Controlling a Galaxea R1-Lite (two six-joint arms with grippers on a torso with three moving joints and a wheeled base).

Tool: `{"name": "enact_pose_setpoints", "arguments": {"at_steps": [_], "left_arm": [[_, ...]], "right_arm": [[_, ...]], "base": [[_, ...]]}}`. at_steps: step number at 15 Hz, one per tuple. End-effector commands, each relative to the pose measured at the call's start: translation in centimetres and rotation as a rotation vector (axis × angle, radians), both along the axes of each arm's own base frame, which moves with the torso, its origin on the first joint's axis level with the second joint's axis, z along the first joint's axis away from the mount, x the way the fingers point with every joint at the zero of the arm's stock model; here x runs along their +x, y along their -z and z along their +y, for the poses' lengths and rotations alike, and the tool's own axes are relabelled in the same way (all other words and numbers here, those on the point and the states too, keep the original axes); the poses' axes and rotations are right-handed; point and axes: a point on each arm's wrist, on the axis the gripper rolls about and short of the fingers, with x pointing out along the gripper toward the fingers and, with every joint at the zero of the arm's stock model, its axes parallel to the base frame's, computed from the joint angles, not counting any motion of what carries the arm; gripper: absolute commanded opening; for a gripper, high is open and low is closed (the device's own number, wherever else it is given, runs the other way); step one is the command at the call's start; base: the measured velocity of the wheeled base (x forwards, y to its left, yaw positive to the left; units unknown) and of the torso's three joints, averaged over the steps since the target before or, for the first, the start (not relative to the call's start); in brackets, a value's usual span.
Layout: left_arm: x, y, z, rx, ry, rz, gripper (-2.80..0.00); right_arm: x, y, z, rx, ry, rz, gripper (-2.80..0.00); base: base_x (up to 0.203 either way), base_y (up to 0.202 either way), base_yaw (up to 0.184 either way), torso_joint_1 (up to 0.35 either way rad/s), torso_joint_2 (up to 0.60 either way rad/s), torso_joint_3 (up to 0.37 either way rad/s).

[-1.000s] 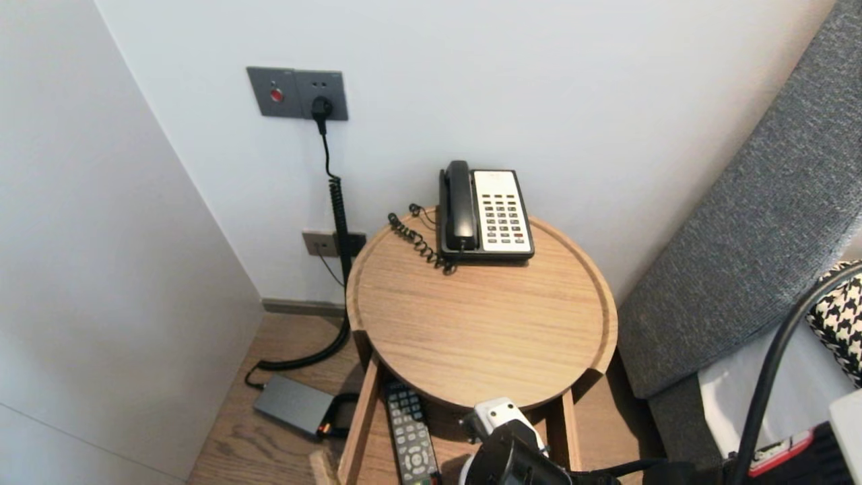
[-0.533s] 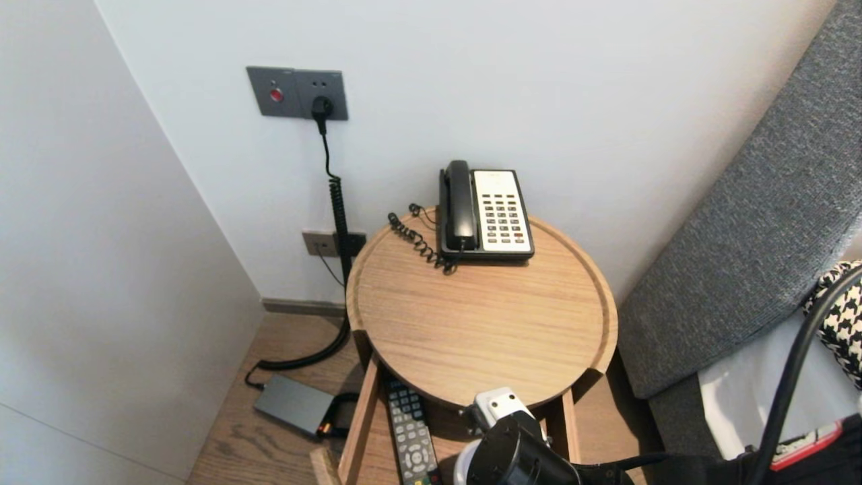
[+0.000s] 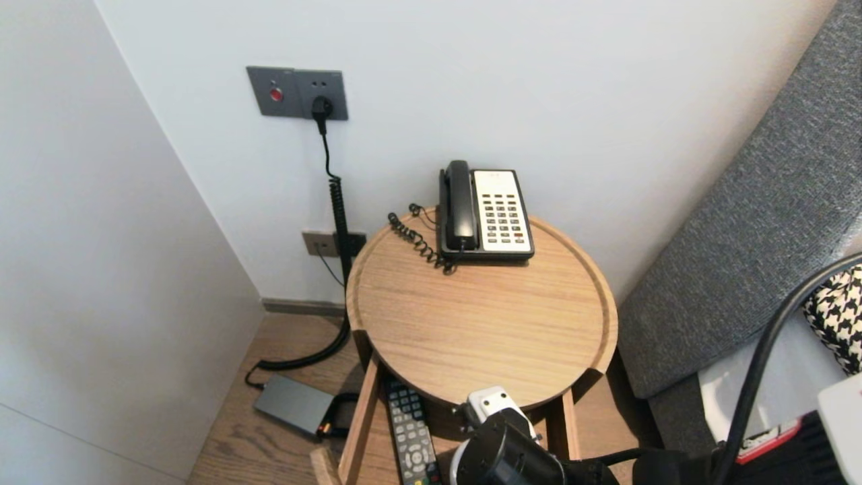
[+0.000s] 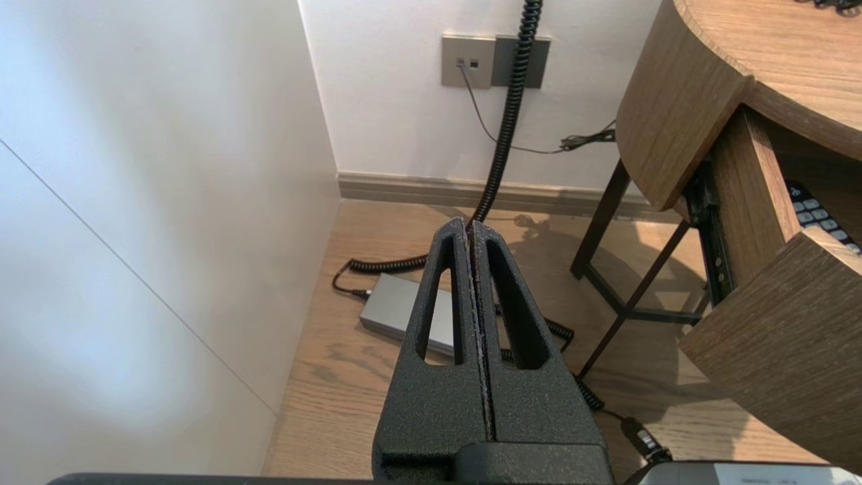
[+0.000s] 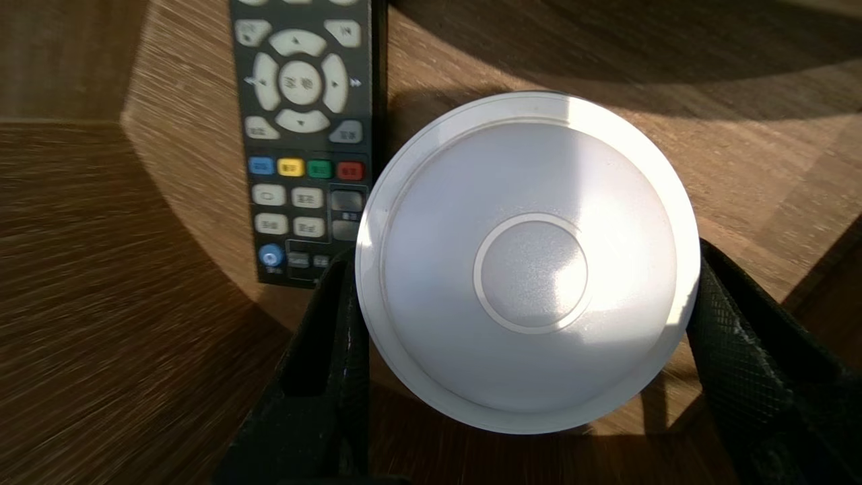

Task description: Put the remote controls on the table in the drawer one by one

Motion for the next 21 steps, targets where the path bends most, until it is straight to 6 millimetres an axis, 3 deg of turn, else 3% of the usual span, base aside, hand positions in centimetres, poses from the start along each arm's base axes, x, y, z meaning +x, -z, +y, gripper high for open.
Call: {"name": "enact_pose_setpoints", "arguments": {"at_steps": [1,10,11,21], "left_arm": [[0.1,0.3,0.0,0.0,0.0,0.012,-2.8],[0.1,0.3,0.0,0.0,0.0,0.012,-2.8],[0.1,0.3,0.0,0.0,0.0,0.012,-2.8],[0.1,0.3,0.0,0.0,0.0,0.012,-2.8]], "right_arm": [[0.3,1.0,0.4,-0.034,0.008,0.002,-2.8],[0.4,0.8,0.1,-0.053,0.023,-0.03,-2.8],[0.3,0.5,0.1,-0.051,0.025,-0.039,0.0],[-0.8,-1.6,-0.8,-0.002,0.009,-0.07,0.0]], "base": [[0.0,0.0,0.0,0.0,0.0,0.0],[0.0,0.0,0.0,0.0,0.0,0.0],[0.0,0.0,0.0,0.0,0.0,0.0],[0.0,0.0,0.0,0.0,0.0,0.0]]}}
